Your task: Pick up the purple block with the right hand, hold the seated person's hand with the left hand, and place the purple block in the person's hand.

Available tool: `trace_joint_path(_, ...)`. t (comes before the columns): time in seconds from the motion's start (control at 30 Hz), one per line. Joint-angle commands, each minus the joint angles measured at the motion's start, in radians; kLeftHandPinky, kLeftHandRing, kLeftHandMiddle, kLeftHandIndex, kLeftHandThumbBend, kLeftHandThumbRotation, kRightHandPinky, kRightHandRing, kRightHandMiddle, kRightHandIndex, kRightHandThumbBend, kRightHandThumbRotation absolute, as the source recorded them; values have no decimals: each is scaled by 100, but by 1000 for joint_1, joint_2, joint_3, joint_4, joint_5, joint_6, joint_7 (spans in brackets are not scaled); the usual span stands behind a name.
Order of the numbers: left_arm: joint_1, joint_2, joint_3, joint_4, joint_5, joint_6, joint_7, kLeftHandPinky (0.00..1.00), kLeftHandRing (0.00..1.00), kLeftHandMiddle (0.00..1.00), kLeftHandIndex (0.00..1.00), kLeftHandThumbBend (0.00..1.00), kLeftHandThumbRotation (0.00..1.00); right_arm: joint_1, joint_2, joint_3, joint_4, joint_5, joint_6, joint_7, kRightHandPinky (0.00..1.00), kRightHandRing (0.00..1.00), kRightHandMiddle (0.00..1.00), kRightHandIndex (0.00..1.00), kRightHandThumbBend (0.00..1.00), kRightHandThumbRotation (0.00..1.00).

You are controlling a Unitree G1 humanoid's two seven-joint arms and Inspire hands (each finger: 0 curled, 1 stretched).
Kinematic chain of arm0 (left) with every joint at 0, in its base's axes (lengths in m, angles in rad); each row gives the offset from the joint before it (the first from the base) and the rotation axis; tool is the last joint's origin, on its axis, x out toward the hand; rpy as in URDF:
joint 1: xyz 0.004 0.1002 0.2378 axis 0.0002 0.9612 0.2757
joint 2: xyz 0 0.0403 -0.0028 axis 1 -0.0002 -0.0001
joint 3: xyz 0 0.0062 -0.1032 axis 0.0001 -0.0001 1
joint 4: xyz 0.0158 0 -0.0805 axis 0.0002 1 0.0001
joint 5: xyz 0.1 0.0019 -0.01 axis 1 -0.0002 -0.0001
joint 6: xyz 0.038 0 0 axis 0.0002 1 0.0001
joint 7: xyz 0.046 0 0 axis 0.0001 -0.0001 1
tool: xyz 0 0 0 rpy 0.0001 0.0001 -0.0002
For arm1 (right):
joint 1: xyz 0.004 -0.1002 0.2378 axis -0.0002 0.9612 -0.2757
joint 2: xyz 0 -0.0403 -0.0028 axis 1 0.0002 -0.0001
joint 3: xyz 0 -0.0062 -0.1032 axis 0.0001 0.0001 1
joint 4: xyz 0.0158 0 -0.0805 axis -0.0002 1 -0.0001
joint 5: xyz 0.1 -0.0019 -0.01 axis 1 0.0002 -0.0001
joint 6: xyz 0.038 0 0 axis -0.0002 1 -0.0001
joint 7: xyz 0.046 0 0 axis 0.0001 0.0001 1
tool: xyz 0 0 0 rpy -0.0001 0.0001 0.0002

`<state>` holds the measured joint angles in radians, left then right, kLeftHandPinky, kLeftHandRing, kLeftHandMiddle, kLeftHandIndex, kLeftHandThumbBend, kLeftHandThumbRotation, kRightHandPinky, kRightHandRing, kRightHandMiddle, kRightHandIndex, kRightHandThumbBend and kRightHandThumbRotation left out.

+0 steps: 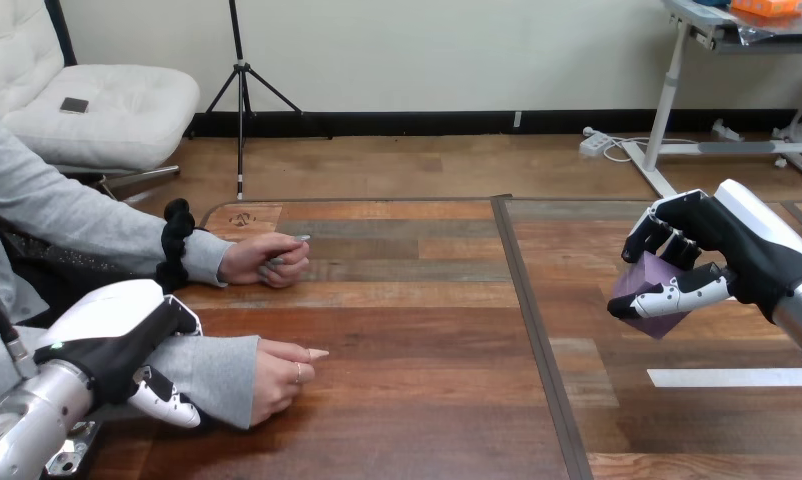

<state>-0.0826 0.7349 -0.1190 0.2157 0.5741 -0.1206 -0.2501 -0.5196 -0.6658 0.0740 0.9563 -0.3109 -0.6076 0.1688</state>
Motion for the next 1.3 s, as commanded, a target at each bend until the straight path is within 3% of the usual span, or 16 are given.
trace_joint_path(0.0,-30,-10,67,-108,-45,-32,56,17,24,33,37,72,0,-54,-12,-15,-56,7,-1,-21,38,40,44,43,82,0)
trace_joint_path(0.63,4,-20,138,-268,-84,-29,77,15,21,29,35,71,0,-70,10,2,-58,-3,0,-21,38,40,44,43,83,0)
trace_joint_path(1.27,13,-46,167,-338,-98,-70,94,12,18,26,33,70,0,-89,44,17,-87,9,13,9,38,40,43,43,80,0)
